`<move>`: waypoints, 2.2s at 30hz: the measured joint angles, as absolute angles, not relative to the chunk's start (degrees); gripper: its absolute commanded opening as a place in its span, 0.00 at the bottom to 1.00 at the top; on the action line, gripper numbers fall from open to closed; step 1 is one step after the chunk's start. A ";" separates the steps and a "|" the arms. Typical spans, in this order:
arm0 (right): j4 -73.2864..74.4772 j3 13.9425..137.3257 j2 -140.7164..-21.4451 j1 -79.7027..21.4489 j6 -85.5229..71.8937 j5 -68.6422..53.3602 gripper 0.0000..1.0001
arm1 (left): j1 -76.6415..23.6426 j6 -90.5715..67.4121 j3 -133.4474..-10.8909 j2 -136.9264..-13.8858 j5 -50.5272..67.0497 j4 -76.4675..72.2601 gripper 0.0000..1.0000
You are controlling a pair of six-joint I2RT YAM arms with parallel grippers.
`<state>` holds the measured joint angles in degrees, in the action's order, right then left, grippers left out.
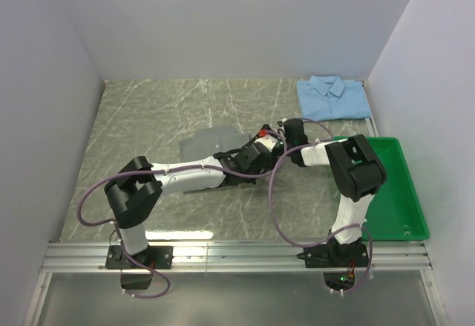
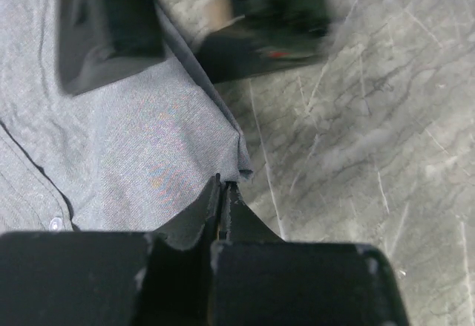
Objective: Fold and stack the long sleeve shirts
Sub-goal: Fold the shirt
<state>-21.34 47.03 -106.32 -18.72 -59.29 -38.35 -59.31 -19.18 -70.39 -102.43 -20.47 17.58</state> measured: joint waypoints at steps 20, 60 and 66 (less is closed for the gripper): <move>-20.23 54.02 -116.44 -24.88 -54.35 -42.63 0.00 | -59.33 -22.17 -66.81 -98.37 -17.82 14.44 0.48; 57.14 120.90 -117.58 -19.97 11.46 23.35 0.00 | -14.22 -25.93 -57.84 -67.66 -18.37 27.88 0.88; 53.04 112.16 -114.87 -29.63 16.51 43.22 0.00 | -13.15 -26.48 -57.84 -67.66 -18.39 27.90 0.87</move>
<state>53.04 112.16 -114.87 -29.63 16.51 43.22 -13.15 -26.48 -57.84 -67.66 -18.39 27.90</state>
